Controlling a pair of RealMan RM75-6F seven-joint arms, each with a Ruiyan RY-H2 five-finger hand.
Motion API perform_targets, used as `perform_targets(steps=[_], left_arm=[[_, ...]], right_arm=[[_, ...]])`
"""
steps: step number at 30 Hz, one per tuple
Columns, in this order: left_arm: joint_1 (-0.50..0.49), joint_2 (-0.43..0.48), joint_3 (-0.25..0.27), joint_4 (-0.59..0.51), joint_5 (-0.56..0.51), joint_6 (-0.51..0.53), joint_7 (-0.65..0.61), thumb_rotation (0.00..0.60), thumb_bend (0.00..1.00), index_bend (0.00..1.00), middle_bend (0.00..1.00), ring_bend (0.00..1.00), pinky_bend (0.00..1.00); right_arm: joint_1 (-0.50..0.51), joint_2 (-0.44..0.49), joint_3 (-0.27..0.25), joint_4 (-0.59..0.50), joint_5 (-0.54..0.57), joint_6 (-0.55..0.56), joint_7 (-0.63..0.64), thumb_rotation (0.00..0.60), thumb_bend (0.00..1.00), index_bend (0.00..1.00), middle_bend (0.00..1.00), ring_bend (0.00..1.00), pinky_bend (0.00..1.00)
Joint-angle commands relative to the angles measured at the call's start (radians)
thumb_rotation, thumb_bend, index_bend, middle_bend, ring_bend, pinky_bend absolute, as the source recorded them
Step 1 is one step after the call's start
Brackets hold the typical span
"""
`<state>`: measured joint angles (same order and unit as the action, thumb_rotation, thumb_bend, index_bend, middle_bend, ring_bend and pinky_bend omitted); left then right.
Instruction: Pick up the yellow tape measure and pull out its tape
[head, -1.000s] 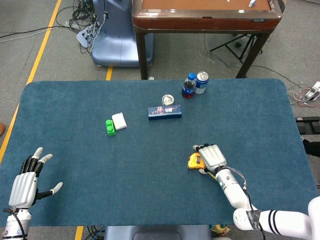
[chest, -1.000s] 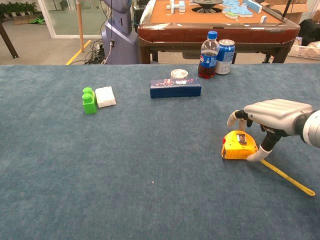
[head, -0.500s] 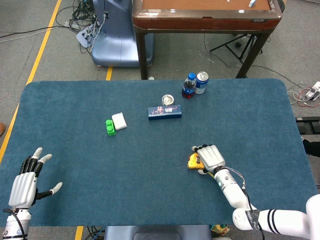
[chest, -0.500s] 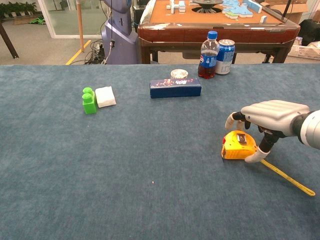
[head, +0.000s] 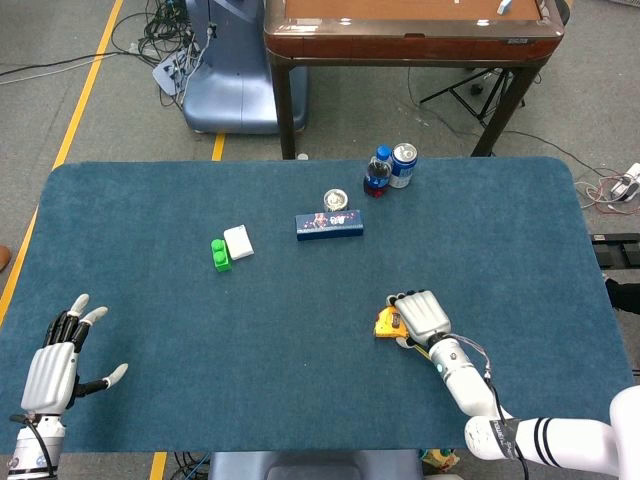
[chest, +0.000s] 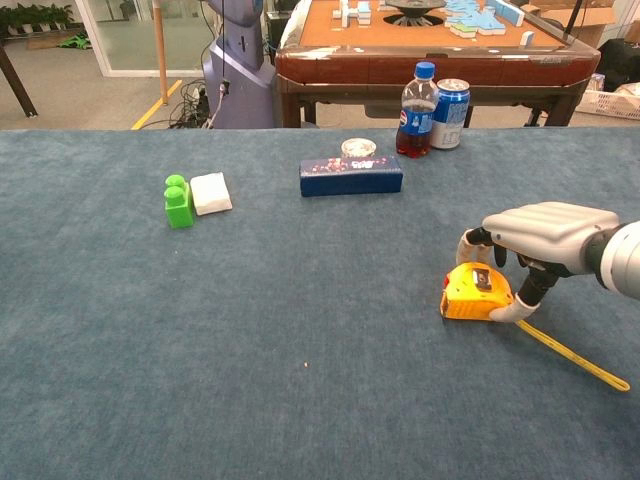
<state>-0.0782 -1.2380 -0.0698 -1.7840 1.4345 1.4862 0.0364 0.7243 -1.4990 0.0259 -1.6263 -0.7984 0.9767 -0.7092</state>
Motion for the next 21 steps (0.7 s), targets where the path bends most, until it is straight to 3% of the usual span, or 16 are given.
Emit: perform_targets(steps=[1, 7, 14, 21], left_arm=[[-0.017, 0.007, -0.009, 0.001, -0.007, -0.023, -0.006, 0.600, 0.14, 0.16, 0.00, 0.00, 0.00], [-0.087, 0.033, -0.051, -0.002, -0.029, -0.112, -0.038, 0.600, 0.14, 0.16, 0.00, 0.00, 0.00], [-0.190, 0.039, -0.132, -0.023, -0.109, -0.235, -0.096, 0.600, 0.14, 0.16, 0.00, 0.00, 0.00], [-0.286, 0.021, -0.196, -0.065, -0.225, -0.354, -0.133, 0.600, 0.14, 0.00, 0.00, 0.00, 0.00]], right_arm=[[-0.002, -0.005, 0.007, 0.001, -0.021, 0.003, 0.027, 0.600, 0.56, 0.48, 0.50, 0.39, 0.36], [0.016, 0.012, 0.048, -0.050, -0.034, 0.016, 0.044, 0.600, 0.72, 0.55, 0.56, 0.45, 0.36], [0.079, 0.012, 0.141, -0.138, 0.007, 0.076, -0.010, 0.600, 0.75, 0.57, 0.58, 0.48, 0.37], [0.157, -0.038, 0.233, -0.189, 0.110, 0.149, -0.087, 0.600, 0.77, 0.58, 0.59, 0.49, 0.38]])
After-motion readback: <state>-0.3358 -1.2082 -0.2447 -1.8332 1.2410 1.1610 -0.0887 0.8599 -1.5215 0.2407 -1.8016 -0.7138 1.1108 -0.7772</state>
